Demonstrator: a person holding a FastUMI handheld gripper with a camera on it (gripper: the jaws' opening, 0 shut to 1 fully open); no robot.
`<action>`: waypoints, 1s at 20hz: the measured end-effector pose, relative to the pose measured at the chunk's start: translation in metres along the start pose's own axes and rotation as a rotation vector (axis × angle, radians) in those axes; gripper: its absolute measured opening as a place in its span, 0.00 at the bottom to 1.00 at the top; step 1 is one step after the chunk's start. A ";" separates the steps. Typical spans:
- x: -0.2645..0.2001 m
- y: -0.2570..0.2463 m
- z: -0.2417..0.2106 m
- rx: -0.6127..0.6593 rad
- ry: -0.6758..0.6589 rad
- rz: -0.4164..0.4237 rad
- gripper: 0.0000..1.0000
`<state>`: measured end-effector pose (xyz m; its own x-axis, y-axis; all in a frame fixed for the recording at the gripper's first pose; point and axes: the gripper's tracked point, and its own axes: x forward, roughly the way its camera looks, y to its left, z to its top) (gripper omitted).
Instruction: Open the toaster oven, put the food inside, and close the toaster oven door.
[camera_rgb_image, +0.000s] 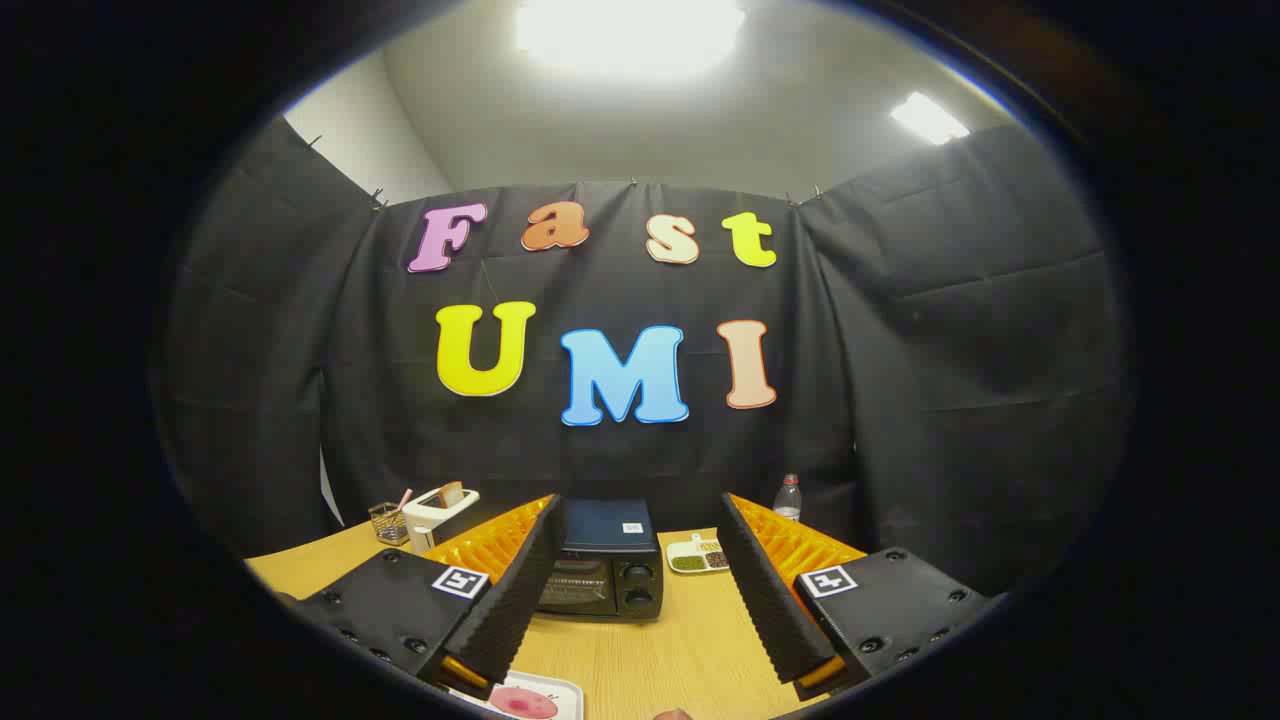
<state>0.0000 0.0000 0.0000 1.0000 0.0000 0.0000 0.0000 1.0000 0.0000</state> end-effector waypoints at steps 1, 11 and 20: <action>0.000 0.000 0.002 -0.010 -0.003 -0.001 0.97; 0.005 0.017 0.008 0.005 -0.020 0.035 0.97; 0.015 0.018 0.006 0.041 -0.012 0.020 0.97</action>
<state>0.0155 0.0177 0.0057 0.9997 0.0193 0.0121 -0.0198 0.9990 0.0408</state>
